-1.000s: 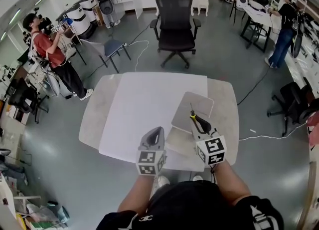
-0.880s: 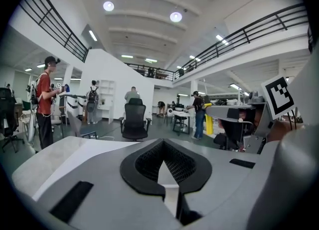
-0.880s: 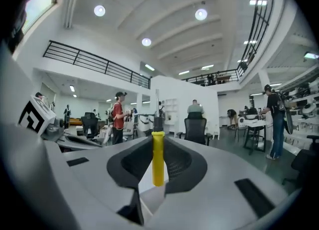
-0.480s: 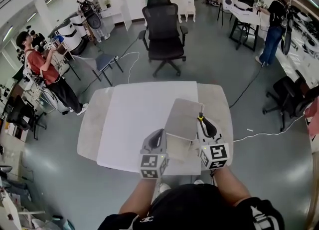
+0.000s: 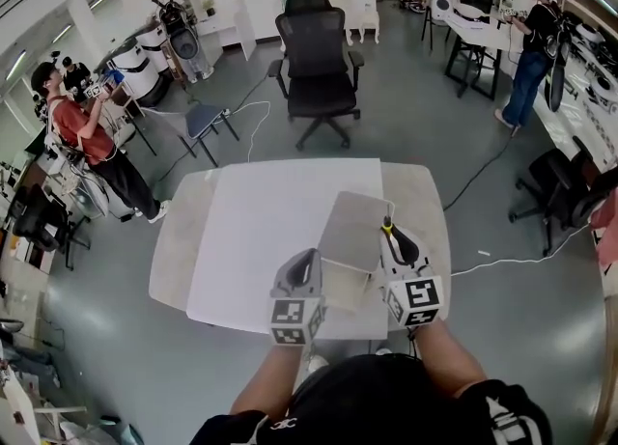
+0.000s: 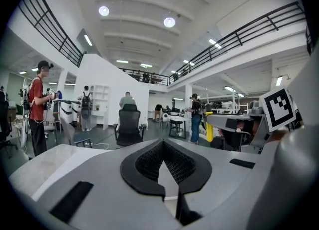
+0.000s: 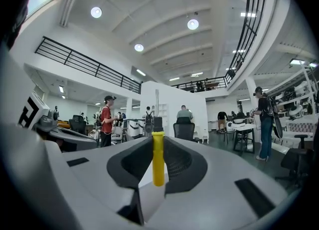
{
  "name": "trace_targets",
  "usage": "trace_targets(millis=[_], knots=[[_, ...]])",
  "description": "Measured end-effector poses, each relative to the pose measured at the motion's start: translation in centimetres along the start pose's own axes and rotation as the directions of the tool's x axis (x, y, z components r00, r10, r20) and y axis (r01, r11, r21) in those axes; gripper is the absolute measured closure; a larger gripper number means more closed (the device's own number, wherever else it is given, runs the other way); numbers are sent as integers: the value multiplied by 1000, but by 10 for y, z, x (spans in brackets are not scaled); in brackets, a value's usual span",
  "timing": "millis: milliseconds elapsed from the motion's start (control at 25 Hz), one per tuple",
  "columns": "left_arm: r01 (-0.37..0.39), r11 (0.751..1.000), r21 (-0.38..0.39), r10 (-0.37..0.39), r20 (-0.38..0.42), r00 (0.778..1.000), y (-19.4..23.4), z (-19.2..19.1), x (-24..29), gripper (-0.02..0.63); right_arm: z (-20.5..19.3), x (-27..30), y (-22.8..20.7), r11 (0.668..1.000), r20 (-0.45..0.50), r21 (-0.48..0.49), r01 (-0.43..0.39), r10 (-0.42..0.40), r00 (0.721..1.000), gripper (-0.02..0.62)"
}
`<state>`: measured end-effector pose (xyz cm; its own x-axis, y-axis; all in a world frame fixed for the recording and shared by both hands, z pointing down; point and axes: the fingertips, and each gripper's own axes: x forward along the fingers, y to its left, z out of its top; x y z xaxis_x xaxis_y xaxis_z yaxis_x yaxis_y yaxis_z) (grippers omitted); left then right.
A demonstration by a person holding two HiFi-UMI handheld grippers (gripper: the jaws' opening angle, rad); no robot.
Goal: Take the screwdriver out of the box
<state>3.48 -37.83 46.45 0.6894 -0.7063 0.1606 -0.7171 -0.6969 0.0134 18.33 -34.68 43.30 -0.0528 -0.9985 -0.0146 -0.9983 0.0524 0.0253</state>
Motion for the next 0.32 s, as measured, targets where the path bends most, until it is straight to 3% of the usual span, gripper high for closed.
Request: trace_targets(millis=[320], knots=[[-3,1000,-6,3,-3,1000,-3,-3,-1,600,-3,-4,2,1000,-2,-14,-12,12,1000,538]])
